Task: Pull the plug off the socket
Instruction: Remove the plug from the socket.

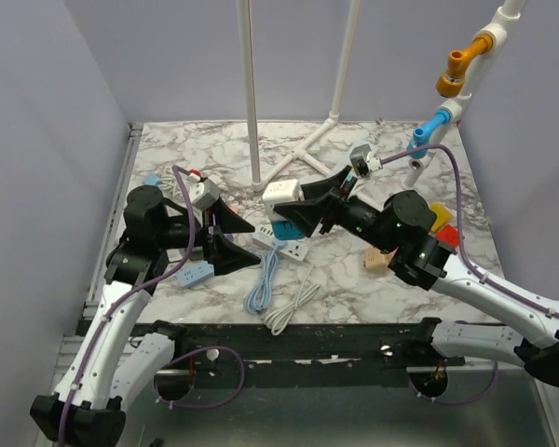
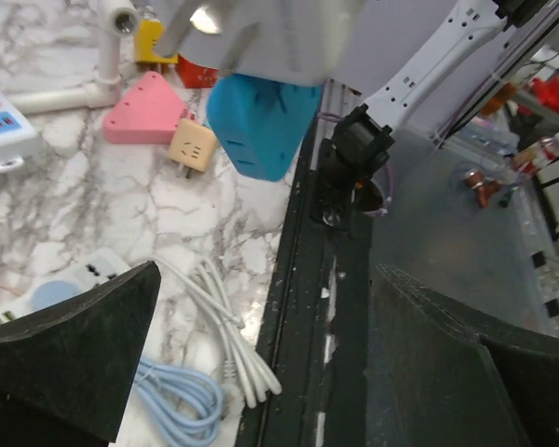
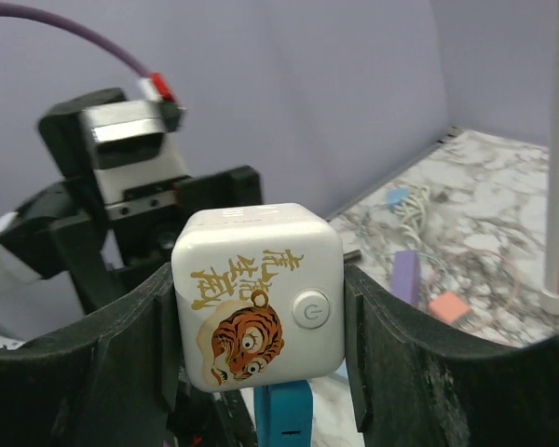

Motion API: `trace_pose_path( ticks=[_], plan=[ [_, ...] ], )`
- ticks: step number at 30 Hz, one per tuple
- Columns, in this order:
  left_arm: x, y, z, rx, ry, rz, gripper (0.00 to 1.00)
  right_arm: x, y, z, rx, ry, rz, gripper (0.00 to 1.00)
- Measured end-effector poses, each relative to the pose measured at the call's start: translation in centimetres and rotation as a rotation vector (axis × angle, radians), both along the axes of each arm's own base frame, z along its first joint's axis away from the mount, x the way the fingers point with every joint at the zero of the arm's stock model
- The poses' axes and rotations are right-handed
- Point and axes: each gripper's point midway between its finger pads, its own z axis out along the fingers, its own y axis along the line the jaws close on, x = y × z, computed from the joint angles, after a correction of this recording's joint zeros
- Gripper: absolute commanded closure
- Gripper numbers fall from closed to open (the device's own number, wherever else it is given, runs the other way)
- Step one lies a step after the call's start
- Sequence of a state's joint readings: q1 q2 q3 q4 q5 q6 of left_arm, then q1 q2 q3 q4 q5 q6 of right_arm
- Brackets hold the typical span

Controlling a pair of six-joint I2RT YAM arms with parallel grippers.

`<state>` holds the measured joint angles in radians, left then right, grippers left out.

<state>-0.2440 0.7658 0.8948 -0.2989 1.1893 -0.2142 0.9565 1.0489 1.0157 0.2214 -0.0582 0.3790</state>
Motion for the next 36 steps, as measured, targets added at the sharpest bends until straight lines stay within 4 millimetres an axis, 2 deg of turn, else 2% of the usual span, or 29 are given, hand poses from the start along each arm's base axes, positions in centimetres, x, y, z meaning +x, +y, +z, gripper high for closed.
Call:
trace_pose_path(
  ticks=[3,12,14,20,25,36],
  plan=[
    [0.5,-1.0,-0.9,-0.022,0.084,-0.024,0.02,-0.7,1.0,0.4,0.059,-0.017,0.064,0.99],
    [1.1,-2.5,2.1,-0.11,0.065,-0.073,0.04,-1.0,3.3,0.8,0.135,-0.057,0.147,0.99],
    [1.0,-2.7,2.4,-0.121,0.056,-0.079,0.12,-1.0,3.6,1.2,0.157,-0.068,0.157,0.99],
    [1.2,-3.0,3.2,-0.143,0.026,-0.089,0.5,-1.4,4.8,1.7,0.228,-0.061,0.204,0.99],
    [1.5,-3.0,3.0,-0.136,0.016,-0.081,0.98,-2.0,5.1,2.2,0.272,-0.065,0.224,0.99],
    [0.8,-2.7,2.1,-0.09,-0.07,-0.072,1.0,-2.6,4.8,1.6,0.284,-0.059,0.214,0.99]
  ],
)
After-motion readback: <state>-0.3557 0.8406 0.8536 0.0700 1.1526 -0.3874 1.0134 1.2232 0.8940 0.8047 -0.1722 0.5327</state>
